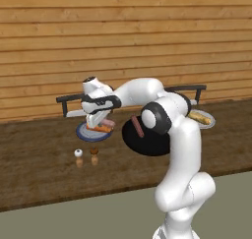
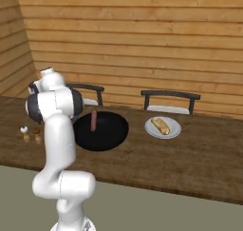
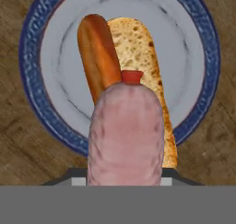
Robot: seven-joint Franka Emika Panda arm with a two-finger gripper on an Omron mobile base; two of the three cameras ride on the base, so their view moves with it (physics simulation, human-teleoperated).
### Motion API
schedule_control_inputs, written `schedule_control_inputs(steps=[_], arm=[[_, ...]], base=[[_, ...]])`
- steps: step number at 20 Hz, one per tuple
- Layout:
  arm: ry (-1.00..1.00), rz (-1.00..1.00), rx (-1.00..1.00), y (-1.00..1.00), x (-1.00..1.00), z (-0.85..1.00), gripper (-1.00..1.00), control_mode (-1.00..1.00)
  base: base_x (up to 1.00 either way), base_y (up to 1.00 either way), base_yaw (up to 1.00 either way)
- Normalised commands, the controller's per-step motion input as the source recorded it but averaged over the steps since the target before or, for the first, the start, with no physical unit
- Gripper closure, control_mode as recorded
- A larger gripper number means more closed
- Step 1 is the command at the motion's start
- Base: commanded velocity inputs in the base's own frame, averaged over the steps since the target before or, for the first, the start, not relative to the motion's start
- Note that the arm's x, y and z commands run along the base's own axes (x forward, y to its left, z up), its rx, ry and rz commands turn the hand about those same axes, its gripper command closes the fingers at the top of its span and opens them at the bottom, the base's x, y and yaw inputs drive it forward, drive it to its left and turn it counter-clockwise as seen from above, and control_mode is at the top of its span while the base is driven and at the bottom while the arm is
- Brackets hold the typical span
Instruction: Place one bun and one sausage from the bowl on each plate.
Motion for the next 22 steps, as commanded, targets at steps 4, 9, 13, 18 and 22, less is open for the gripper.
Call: schedule_control_inputs(steps=[4,9,13,18,22], arm=[[-0.01,0.0,0.0,0.0,-0.48,-0.3,1.0,-1.0],[0.03,0.0,0.0,0.09,0.3,-0.18,1.0,-1.0],[0.07,0.0,-0.01,0.43,0.32,0.0,1.0,-1.0],[0.04,0.0,0.0,0.26,0.0,-0.15,1.0,-1.0],[0.07,0.0,0.0,0.22,0.11,-0.2,1.0,-1.0]], base=[[0.0,0.0,0.0],[0.0,0.0,0.0],[0.0,0.0,0.0],[0.0,0.0,0.0],[0.0,0.0,0.0]])
